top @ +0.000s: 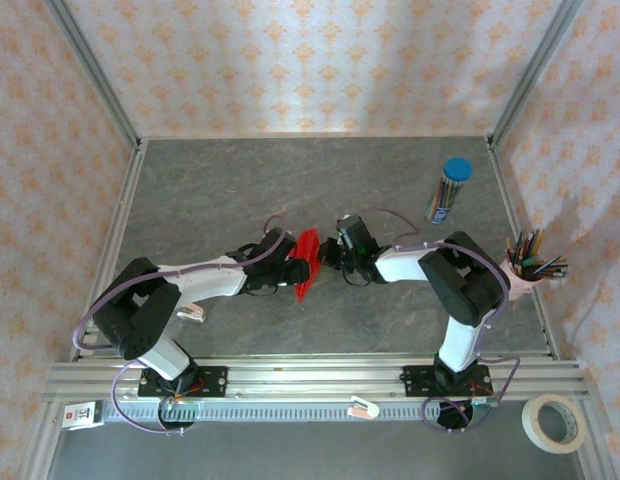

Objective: Fold a paper plane with a square sheet of paper (pick it up from the middle)

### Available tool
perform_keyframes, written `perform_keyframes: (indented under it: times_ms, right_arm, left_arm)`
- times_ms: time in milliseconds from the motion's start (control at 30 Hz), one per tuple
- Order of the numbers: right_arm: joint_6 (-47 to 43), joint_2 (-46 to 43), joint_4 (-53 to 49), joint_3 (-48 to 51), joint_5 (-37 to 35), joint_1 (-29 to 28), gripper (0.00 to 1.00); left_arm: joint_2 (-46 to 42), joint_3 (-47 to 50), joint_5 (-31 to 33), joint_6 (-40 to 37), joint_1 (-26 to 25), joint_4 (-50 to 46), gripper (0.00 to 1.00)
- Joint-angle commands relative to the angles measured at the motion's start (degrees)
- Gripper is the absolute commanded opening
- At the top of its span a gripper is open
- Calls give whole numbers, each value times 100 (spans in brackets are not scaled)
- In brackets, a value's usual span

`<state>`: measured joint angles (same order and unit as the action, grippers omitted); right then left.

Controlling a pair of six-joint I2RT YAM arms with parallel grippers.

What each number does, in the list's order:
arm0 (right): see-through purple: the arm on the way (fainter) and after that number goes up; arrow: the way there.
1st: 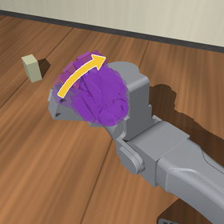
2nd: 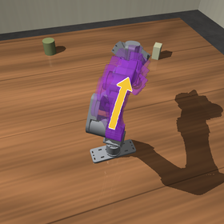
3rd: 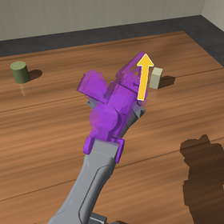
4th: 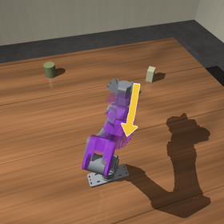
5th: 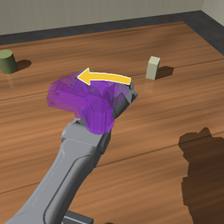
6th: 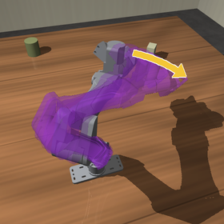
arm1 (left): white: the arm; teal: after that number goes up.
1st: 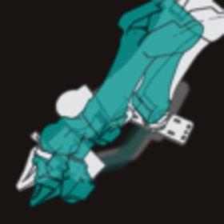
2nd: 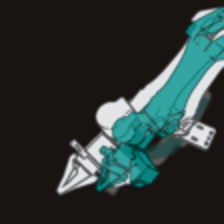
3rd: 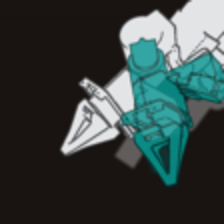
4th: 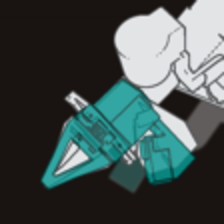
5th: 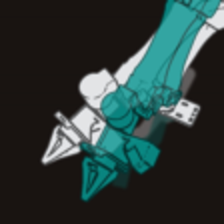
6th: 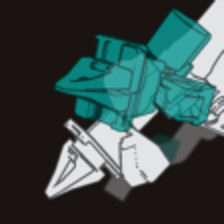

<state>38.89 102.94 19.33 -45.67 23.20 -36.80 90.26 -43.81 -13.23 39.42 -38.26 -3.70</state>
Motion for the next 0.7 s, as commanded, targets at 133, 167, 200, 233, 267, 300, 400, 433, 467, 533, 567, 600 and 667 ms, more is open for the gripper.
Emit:
perform_keyframes:
  times_ms: [133, 167, 200, 233, 267, 300, 400, 433, 467, 533, 567, 600, 667]
  right_arm:
    - [-62, 30, -44, -146, -17, 23, 0]
    - [-66, 27, -44, -142, -17, 24, 0]
    - [-61, 25, -51, -150, -23, 19, 0]
    - [-74, 25, -52, -149, -19, 23, 0]
    - [-75, 29, -57, -146, -20, 23, 0]
    - [-75, 25, -55, -144, -22, 20, 0]
    - [-75, 38, -53, -144, -28, 23, 0]
    - [-75, 34, -60, -148, -25, 23, 0]
    - [-70, 45, -53, -152, -26, 22, 0]
    - [-74, 53, -56, -152, -22, 23, 0]
    - [-75, 58, -52, -153, -20, 23, 0]
    - [-73, 59, -53, -148, -12, 23, 0]
    - [-75, 54, -57, -144, -16, 23, 0]
  left_arm:
    - [-215, -202, 750, 48, -63, -465, 48]
    - [-301, -192, 864, 48, -60, -502, 48]
    - [-405, -156, 941, 65, -67, -494, 48]
    - [-510, -97, 927, 66, -67, -415, 48]
    - [-594, -50, 892, 57, -67, -328, 48]
    - [-683, 2, 837, 70, -62, -226, 49]
    - [-791, 107, 659, 83, -67, 21, 51]
    - [-769, 112, 610, 79, -66, 52, 52]
    - [-729, 98, 603, 66, -67, 46, 54]
    - [-606, 37, 647, 24, -65, -42, 56]
    - [-553, 3, 670, 18, -67, -80, 58]
    - [-487, -13, 681, -3, -63, -112, 60]
    - [-382, -64, 683, -48, -63, -143, 63]
